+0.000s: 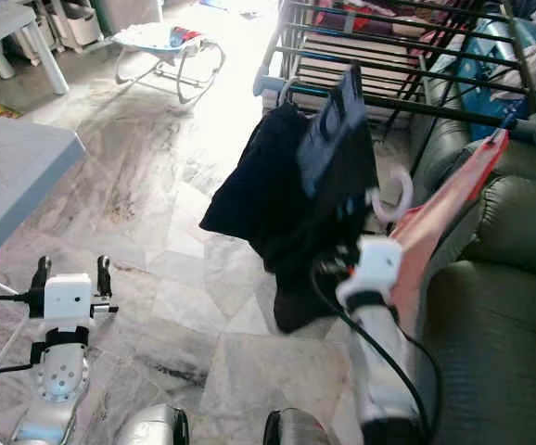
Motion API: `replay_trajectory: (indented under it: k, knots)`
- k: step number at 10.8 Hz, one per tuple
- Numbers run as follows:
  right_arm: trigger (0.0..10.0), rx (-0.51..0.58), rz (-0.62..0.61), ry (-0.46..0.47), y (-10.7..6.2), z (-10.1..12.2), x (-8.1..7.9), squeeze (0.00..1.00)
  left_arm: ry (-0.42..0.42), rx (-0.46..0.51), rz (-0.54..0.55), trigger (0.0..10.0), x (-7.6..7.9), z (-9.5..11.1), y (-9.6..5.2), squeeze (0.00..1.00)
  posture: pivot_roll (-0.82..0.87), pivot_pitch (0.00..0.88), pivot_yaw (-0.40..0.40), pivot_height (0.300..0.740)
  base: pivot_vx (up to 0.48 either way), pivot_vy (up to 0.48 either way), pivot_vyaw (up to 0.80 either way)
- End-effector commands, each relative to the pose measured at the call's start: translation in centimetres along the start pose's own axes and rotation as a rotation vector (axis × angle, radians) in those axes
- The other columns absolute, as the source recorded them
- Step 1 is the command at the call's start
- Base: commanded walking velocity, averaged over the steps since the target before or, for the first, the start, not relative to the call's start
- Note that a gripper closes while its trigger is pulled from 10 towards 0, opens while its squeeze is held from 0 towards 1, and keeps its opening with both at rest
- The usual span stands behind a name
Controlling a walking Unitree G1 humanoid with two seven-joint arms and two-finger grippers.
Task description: Hang hanger
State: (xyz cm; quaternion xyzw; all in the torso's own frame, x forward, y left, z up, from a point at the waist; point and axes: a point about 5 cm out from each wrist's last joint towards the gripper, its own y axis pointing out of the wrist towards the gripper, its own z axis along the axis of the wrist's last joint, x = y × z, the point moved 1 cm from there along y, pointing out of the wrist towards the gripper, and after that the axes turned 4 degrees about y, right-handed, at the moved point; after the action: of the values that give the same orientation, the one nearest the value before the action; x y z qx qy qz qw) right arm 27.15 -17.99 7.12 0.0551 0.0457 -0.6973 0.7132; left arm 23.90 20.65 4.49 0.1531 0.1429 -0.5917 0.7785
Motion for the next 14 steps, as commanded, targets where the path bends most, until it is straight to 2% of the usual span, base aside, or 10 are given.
replay_trajectory:
  k: [1, 3, 10, 14]
  knots:
    - [10.0, 0.052, -0.002, -0.017, 0.17, 1.39, 0.32, 0.00, -0.008, 0.006, -0.019, 10.0, 0.32, 0.18, -0.14, 0.00, -0.02, 0.082, -0.056, 0.740, 0.000, 0.000, 0.00]
    - [10.0, 0.031, 0.002, -0.018, -0.11, 1.16, 0.21, 0.00, -0.002, 0.009, -0.041, 10.0, 0.65, 0.23, -0.26, 0.00, -0.02, 0.093, -0.058, 0.740, 0.000, 0.000, 0.00]
    - [10.0, 0.004, -0.009, -0.041, 0.01, 1.06, 0.61, 0.00, 0.000, 0.002, -0.056, 10.0, 0.96, 0.21, -0.12, 0.00, -0.03, 0.113, -0.061, 0.740, -0.266, 0.000, 0.00]
    - [10.0, 0.002, 0.011, -0.061, 0.32, 1.07, 0.39, 0.00, 0.020, 0.005, -0.053, 10.0, 1.08, 0.21, 0.09, 0.00, -0.03, 0.110, -0.058, 0.740, 0.000, 0.000, 0.00]
